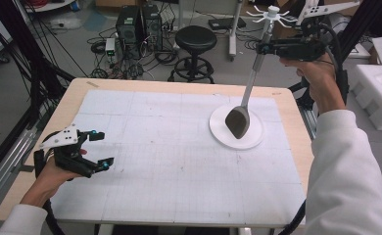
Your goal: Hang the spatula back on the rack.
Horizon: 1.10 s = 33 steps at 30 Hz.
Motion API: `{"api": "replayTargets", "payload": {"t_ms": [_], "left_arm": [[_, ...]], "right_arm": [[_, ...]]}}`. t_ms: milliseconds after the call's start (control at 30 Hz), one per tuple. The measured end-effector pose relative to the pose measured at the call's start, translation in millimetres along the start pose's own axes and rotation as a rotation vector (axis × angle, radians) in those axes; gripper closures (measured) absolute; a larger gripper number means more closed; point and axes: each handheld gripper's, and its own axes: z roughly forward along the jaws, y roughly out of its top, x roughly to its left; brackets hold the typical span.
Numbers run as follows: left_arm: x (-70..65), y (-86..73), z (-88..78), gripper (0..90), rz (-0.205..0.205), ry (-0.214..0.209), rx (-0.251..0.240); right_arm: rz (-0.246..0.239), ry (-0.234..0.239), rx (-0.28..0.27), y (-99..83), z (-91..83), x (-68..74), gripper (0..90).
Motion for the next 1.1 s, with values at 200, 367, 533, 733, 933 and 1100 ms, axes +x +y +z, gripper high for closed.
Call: {"api": "replayTargets", "payload": {"t_ms": [200,367,533,733,933,1100], "left_arm": [[-1.5,0.5,0.0,1.7,0.003,0.005,0.006],[-1.7,0.2,0.1,1.7,0.002,0.008,0.012],[-3.6,0.4,2.5,1.7,0.013,0.002,0.019],[-4.5,0.5,3.8,1.7,0.012,0.014,0.023],[-6.5,1.3,0.1,1.7,0.018,0.019,0.013],[-11.0,2.2,-3.0,1.7,0.039,0.02,-0.001]], "right_arm": [[-0.009,-0.065,-0.022,-5.7,-2.1,7.9,64.6],[-0.015,-0.144,-0.032,-17.7,-9.9,16.0,54.1],[-0.012,-0.17,-0.038,-31.7,-17.0,24.2,43.7],[-0.054,-0.184,-0.013,-61.6,-24.4,42.5,11.2],[-0.109,-0.178,-0.003,-89.2,-21.6,62.6,0.2],[-0.122,-0.154,0.003,-125.1,-15.2,84.5,0.2]]}}
